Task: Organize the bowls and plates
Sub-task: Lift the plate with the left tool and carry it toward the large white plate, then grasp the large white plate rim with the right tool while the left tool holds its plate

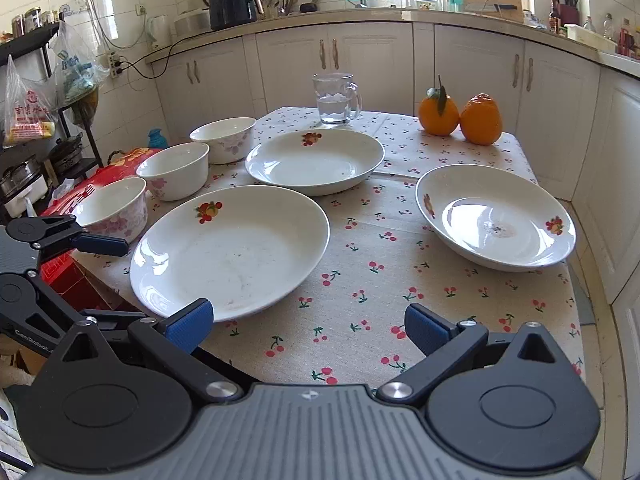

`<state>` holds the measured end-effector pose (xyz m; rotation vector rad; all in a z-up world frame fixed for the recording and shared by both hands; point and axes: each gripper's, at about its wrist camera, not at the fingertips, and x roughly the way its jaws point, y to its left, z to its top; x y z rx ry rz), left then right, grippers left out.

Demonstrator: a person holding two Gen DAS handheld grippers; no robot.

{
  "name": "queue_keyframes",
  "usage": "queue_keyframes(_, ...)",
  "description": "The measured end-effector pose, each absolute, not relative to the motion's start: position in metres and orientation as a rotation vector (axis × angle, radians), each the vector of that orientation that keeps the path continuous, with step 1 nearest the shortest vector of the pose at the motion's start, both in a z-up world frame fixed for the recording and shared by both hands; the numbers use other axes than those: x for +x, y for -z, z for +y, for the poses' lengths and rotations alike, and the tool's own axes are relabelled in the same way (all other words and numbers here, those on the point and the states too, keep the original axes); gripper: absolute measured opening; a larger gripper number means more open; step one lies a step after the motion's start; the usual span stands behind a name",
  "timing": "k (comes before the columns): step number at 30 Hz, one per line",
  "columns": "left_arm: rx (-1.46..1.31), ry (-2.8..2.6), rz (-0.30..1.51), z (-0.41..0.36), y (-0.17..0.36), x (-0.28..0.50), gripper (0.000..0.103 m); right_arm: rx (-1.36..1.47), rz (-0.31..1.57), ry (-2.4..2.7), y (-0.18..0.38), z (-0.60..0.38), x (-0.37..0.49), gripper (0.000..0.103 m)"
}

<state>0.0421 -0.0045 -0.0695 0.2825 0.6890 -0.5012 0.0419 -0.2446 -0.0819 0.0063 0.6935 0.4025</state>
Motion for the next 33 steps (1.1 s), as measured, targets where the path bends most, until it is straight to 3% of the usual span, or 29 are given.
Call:
queue_keyframes(18, 0.262, 0.511, 0.703, -0.012, 0.083, 0.056, 0.096, -0.015, 0.862, -0.640, 0.096, -0.216, 0.117, 0.103)
queue_keyframes(33, 0.260, 0.533, 0.688, -0.010, 0.083, 0.053, 0.095, -0.078, 0.938, -0.757, 0.103, -0.200, 0.171, 0.086)
